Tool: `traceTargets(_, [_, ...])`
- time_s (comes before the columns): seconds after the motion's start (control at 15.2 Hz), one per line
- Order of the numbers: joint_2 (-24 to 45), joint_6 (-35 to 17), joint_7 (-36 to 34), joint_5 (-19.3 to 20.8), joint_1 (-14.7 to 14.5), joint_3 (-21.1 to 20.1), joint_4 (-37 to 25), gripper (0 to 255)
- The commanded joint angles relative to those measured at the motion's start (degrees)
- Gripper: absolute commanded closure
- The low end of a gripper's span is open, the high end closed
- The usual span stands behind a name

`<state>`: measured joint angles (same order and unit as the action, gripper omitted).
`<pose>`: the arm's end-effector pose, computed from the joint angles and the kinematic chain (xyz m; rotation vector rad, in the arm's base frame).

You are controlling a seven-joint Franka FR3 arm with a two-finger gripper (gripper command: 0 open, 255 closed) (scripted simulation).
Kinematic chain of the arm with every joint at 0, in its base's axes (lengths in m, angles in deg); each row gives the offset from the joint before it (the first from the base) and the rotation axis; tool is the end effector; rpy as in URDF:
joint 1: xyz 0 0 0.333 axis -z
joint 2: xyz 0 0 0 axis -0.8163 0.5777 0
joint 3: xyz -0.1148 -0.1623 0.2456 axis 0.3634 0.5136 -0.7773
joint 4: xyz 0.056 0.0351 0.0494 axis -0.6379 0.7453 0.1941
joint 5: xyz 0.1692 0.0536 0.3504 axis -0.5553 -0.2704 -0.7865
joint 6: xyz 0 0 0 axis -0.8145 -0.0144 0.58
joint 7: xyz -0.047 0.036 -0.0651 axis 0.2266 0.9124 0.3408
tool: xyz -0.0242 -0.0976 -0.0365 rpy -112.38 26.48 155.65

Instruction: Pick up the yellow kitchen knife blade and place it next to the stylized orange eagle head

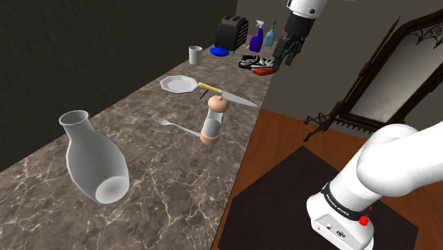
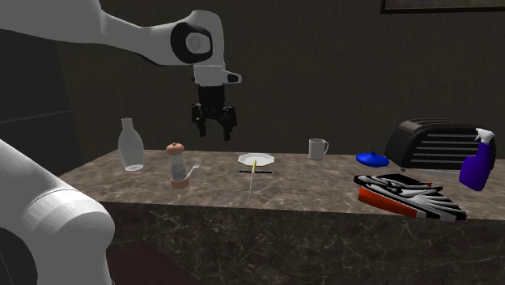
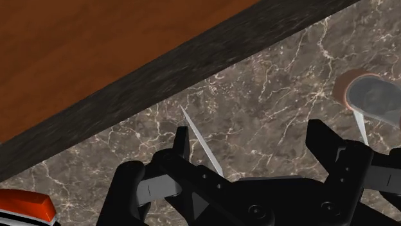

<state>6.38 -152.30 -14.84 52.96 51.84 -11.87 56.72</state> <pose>0.3856 -0.0309 0.5666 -3.1073 -0.1798 -0.1019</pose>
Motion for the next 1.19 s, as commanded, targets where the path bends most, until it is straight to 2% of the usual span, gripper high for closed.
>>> traceTargets(0.0, [3.7, -3.0, 2.4, 0.1, -0.5, 0.8, -0.6, 0])
traceTargets(0.53, [20.1, -13.2, 11.1, -0.9, -2.7, 2.9, -5.8, 0])
traceTargets(1.12, [39.6, -20.2, 20.6, -3.8, -3.8, 2.8, -17.1, 0])
